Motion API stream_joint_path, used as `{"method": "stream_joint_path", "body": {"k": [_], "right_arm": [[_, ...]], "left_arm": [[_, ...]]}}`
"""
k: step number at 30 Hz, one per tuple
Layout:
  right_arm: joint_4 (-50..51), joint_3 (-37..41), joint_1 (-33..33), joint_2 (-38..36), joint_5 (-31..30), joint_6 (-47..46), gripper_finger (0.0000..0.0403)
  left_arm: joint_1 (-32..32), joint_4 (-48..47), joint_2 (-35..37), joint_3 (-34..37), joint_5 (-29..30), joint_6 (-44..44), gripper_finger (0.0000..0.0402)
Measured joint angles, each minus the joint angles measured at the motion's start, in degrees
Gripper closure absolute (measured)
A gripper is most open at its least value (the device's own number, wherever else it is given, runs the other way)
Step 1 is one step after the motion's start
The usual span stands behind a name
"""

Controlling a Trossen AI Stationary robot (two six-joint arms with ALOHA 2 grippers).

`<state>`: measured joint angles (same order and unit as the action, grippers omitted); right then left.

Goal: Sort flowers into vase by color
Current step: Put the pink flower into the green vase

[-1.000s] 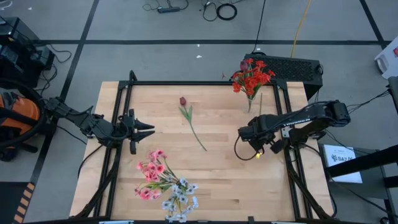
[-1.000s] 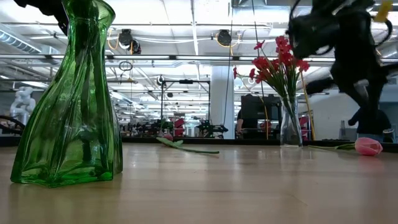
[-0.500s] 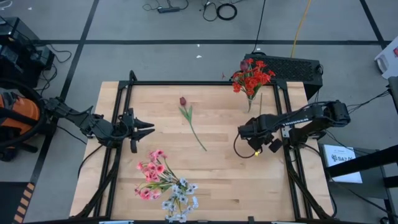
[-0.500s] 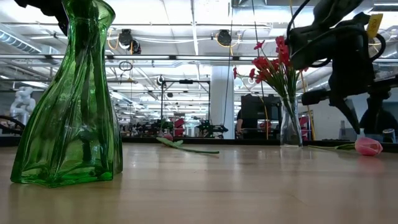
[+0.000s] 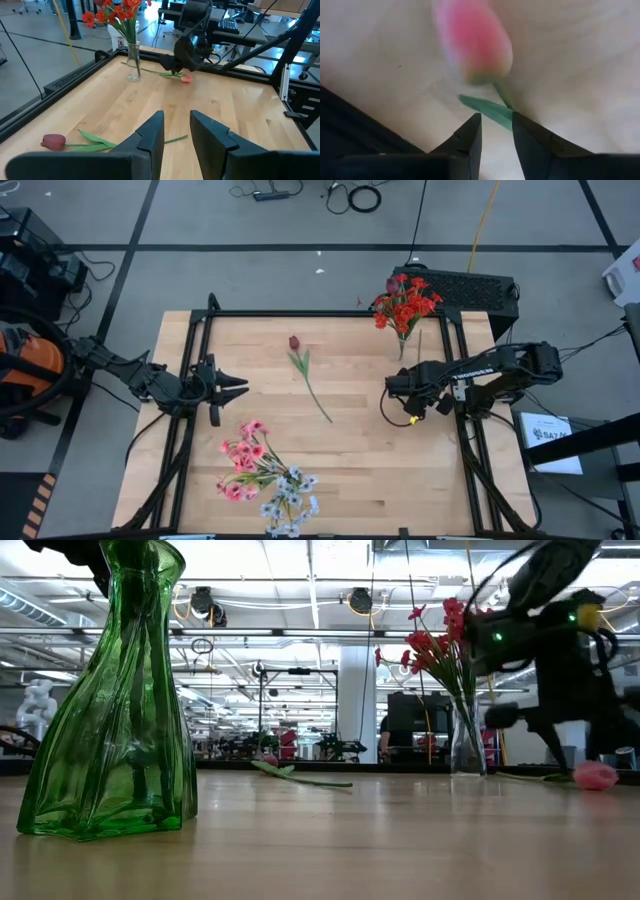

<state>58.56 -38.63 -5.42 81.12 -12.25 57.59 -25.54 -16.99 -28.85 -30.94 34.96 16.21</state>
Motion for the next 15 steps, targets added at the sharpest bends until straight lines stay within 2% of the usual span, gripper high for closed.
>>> {"method": "stream_joint_path", "body": {"k": [3, 10, 13, 15], "right_arm": [[-3.0, 3.1, 0.0, 0.0, -0.2, 0.2, 0.0307], [-10.1, 5.0, 0.6, -0.1, -0.1, -7.4, 0.0329], [-11.2, 3.8, 1.0, 0.0, 3.8, -9.8, 0.0356], [-12.9, 2.8, 1.1, 0.0, 8.4, -13.7, 0.0382]], "left_arm": [[0.0, 0.0, 0.0, 0.0, -0.1, 0.0, 0.0301], [0.0, 0.2, 0.0, 0.0, -0.2, 0.0, 0.0301], [0.0, 0.2, 0.0, 0.0, -0.2, 0.0, 0.0301], [0.0, 0.2, 0.0, 0.0, -0.2, 0.0, 0.0301]]}}
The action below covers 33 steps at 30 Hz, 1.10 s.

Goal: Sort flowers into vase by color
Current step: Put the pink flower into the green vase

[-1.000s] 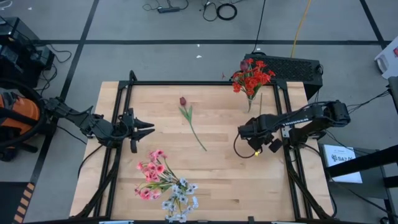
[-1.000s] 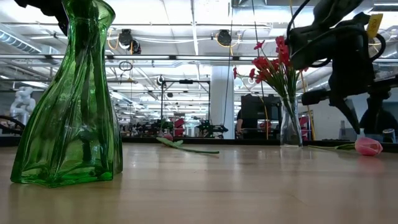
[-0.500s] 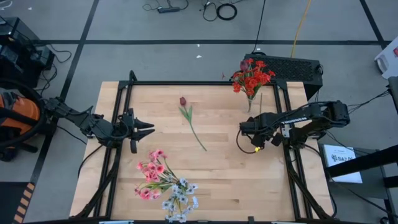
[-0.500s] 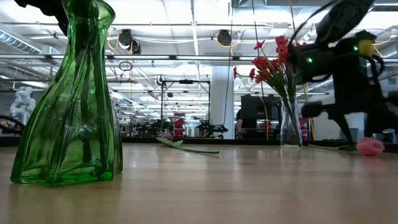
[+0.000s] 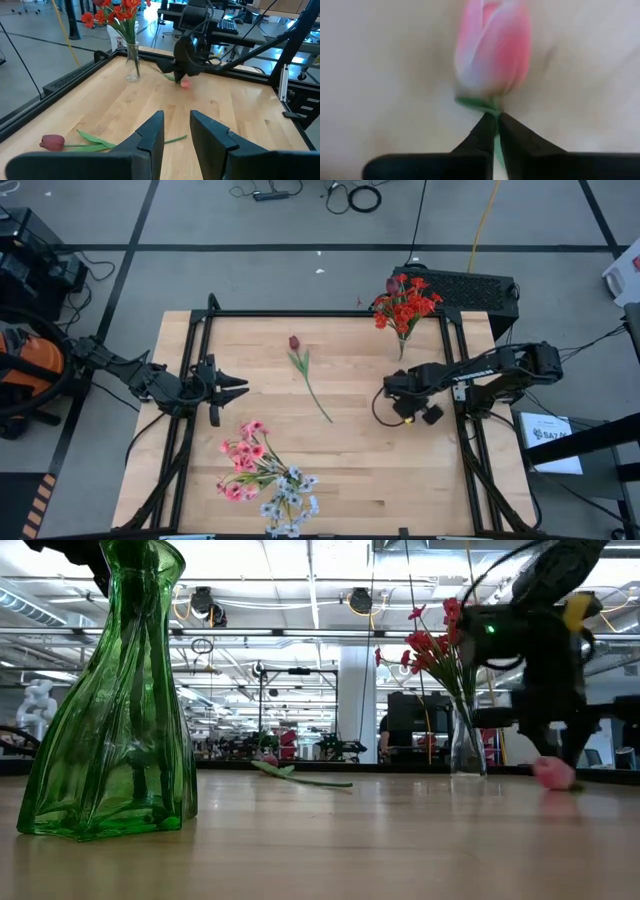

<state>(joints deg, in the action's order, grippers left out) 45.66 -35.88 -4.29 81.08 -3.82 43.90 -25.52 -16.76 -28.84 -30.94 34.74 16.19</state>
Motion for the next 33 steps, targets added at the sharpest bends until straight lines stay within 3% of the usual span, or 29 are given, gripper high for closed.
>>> {"method": "stream_joint_path", "body": {"k": [4, 7, 12, 15, 26, 33], "right_arm": [[-7.3, -2.2, 0.3, 0.1, 11.3, -11.8, 0.0394], [-17.7, -3.0, 0.3, 0.1, 17.5, -25.7, 0.0395], [-34.8, -4.5, 0.8, 0.1, 19.0, -49.2, 0.0400], [-42.1, -5.7, 1.5, 0.1, 18.7, -58.7, 0.0402], [-48.5, -11.7, 9.1, 0.1, 5.9, -74.7, 0.0402], [-56.0, -14.9, 17.0, 0.1, -9.4, -78.1, 0.0403]], "left_arm": [[0.0, 0.0, 0.0, 0.0, 0.0, 0.0, 0.0301], [0.0, 0.0, 0.0, 0.0, 0.0, 0.0, 0.0301], [0.0, 0.0, 0.0, 0.0, 0.0, 0.0, 0.0301], [0.0, 0.0, 0.0, 0.0, 0.0, 0.0, 0.0301], [0.0, 0.0, 0.0, 0.0, 0.0, 0.0, 0.0301], [0.0, -0.1, 0.0, 0.0, 0.0, -0.1, 0.0301]]}}
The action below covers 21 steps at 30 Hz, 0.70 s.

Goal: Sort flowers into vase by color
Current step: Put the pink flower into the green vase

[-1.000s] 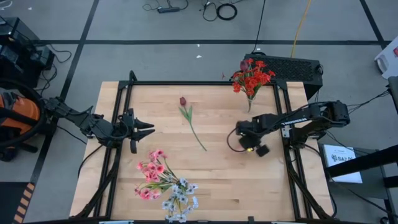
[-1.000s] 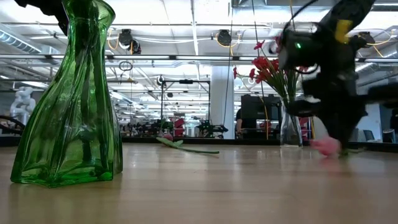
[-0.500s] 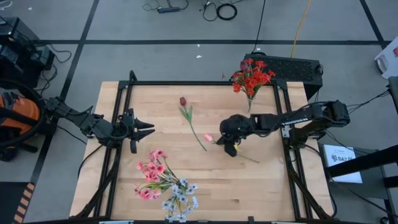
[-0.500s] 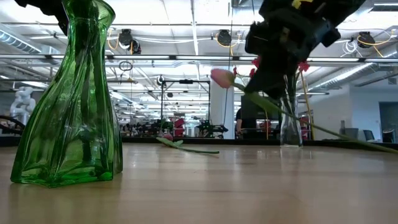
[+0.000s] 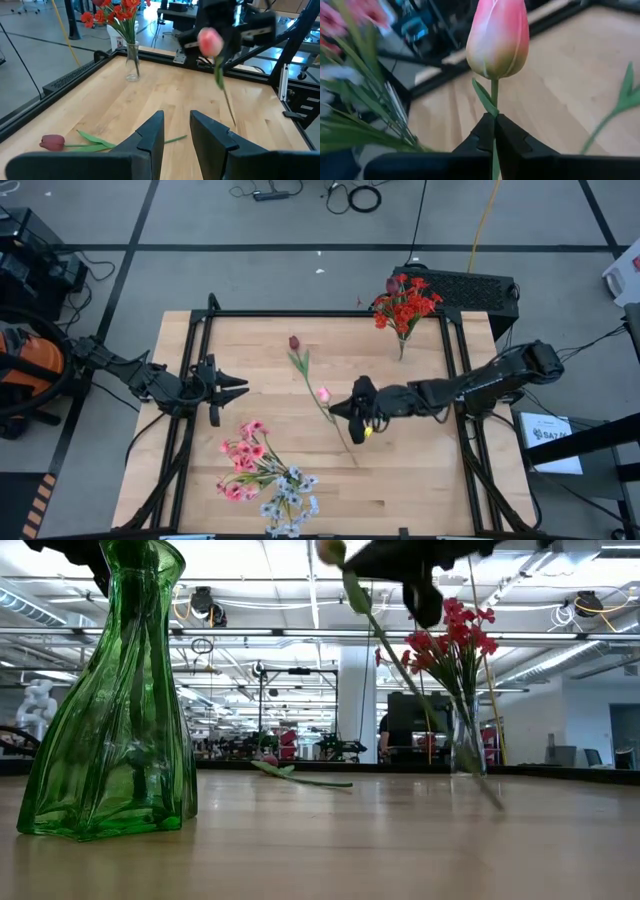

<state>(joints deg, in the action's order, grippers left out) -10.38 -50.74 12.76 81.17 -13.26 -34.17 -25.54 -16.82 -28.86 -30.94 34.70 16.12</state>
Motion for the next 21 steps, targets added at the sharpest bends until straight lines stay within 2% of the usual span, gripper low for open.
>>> {"method": "stream_joint_path", "body": {"k": [6, 10, 18, 21], "right_arm": [[-4.9, -0.2, 7.4, 0.0, -13.0, -1.4, 0.0403], [-11.7, -0.2, 10.9, 0.0, -19.6, 1.8, 0.0402], [-33.4, -0.2, 14.6, 0.0, -21.5, 19.6, 0.0402], [-38.0, -0.2, 15.6, -0.1, -21.5, 24.3, 0.0402]], "left_arm": [[0.0, -0.3, 0.0, 0.0, 0.0, 0.0, 0.0301], [0.0, -0.3, 0.0, 0.0, 0.0, 0.0, 0.0301], [0.0, -0.2, 0.0, 0.0, 0.0, 0.0, 0.0301], [0.0, -0.2, 0.0, 0.0, 0.0, 0.0, 0.0301]]}}
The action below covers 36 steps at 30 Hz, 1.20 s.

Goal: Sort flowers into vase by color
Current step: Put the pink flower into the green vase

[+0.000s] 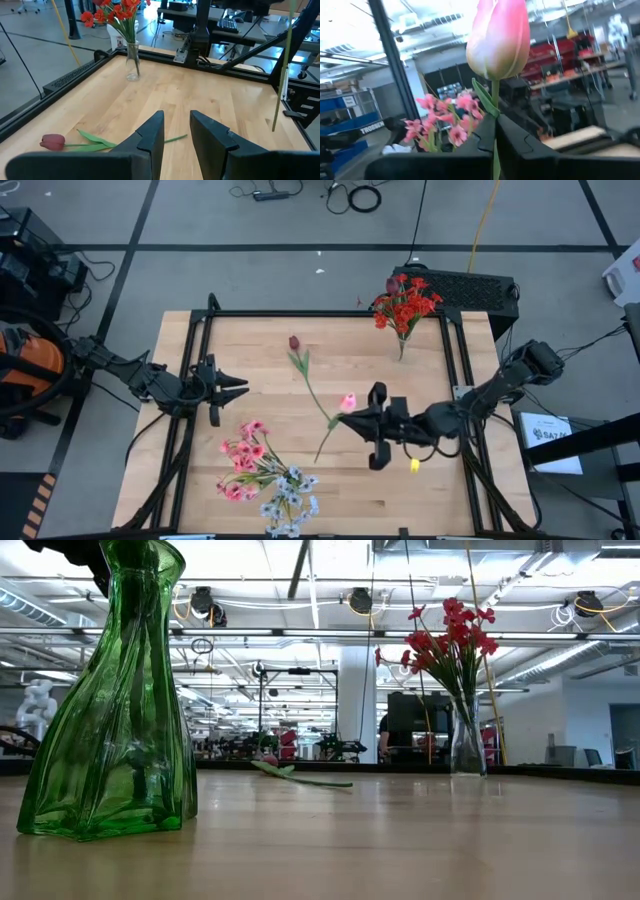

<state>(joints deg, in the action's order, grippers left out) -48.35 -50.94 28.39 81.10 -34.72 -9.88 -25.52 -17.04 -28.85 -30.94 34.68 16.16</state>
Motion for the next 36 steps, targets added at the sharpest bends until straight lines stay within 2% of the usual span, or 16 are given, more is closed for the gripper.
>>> {"method": "stream_joint_path", "body": {"k": [6, 12, 18, 26, 36], "right_arm": [[-4.0, 0.0, 1.6, 0.0, 0.5, 4.6, 0.0402], [-5.6, 0.0, 1.8, 0.3, 3.5, 5.0, 0.0402], [-10.8, 0.0, 1.3, 3.8, 6.4, 5.5, 0.0402], [-17.0, 0.0, 1.3, 6.8, 6.6, 7.4, 0.0402], [-11.6, -3.7, 1.2, 7.1, 8.8, 8.2, 0.0402]], "left_arm": [[0.0, 0.2, 0.0, 0.0, 0.0, 0.0, 0.0301], [0.0, 0.3, 0.0, 0.0, 0.0, 0.0, 0.0301], [0.0, 0.3, 0.0, 0.0, 0.0, 0.0, 0.0301], [0.0, 0.2, 0.0, 0.0, 0.0, 0.0, 0.0301], [0.0, -0.2, 0.0, 0.0, 0.0, -0.1, 0.0301]]}}
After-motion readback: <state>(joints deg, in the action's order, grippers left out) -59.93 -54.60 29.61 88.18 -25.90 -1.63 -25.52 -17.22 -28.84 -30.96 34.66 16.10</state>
